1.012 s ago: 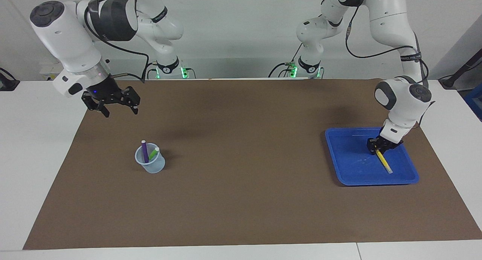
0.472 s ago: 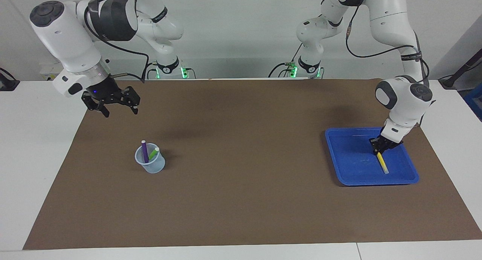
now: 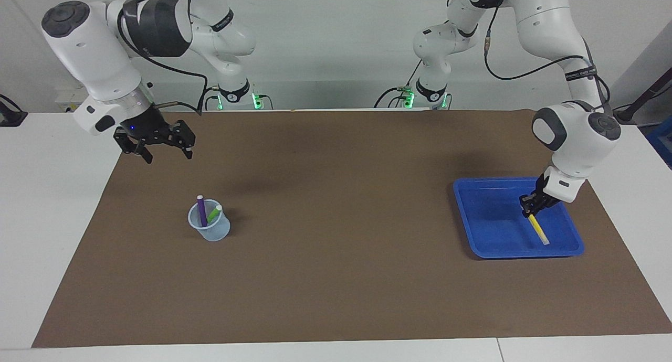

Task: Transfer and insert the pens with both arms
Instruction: 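Lower the left gripper onto the yellow pen and grasp it, then lift the yellow pen with the left gripper toward the right gripper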

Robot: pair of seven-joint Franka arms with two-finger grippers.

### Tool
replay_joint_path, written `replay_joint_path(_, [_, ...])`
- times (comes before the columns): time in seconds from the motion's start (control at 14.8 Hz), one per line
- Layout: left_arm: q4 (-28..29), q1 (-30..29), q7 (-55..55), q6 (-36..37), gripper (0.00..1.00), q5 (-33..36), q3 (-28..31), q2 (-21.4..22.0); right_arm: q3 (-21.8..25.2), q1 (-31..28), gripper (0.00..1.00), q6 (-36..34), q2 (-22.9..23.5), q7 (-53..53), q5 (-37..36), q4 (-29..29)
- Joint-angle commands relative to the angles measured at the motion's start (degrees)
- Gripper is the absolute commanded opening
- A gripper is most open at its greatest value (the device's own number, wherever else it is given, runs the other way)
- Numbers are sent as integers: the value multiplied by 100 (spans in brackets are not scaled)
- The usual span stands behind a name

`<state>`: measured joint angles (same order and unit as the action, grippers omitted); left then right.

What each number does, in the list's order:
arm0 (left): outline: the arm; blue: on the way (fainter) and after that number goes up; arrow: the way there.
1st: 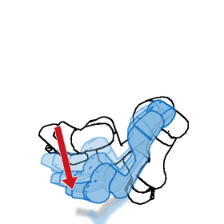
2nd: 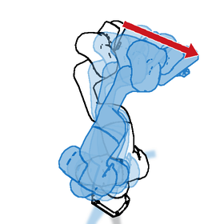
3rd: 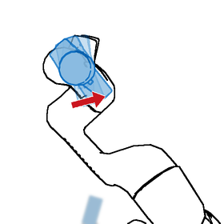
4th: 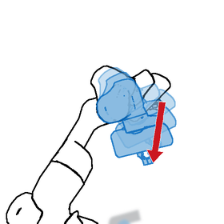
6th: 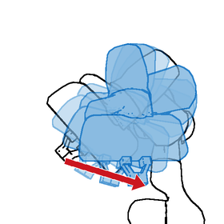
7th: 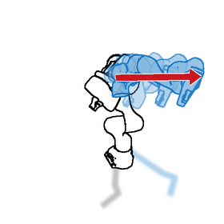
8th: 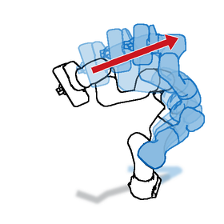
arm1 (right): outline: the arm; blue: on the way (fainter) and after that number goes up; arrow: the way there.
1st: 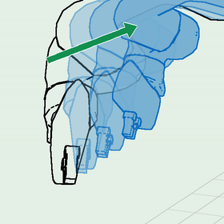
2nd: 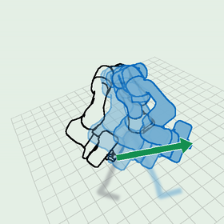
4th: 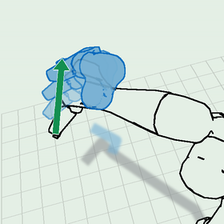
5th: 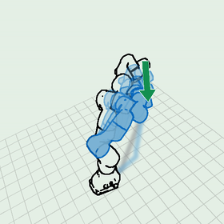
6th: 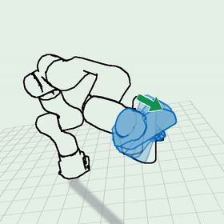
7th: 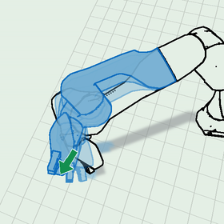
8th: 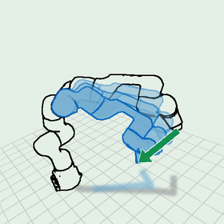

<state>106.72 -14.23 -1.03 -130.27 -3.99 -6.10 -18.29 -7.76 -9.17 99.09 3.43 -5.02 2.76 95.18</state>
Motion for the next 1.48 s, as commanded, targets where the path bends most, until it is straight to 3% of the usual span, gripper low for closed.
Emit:
replay_joint_path(0.0, [-389,165,549,474,0,-872,65,-105,-42,-33,100,23,-175,63,-136,237])
replay_joint_path(0.34, [-811,578,2699,1424,0,-1454,-93,167,-51,-6,100,-82,-211,63,153,291])
replay_joint_path(0.54, [-758,1191,4779,1381,0,-1912,-128,369,-42,-59,100,-118,-193,63,1047,220])
replay_joint_path(0.88, [-715,2483,7813,1390,0,-1939,-146,589,-33,-59,100,5,-193,229,2410,247])
replay_joint_path(1.08, [-776,3502,9440,1206,0,-2209,-137,589,-33,2,100,338,-176,379,2912,299])
replay_joint_path(1.42, [-776,4585,11050,-154,0,-2685,-146,519,-42,143,100,541,-202,406,3643,562])
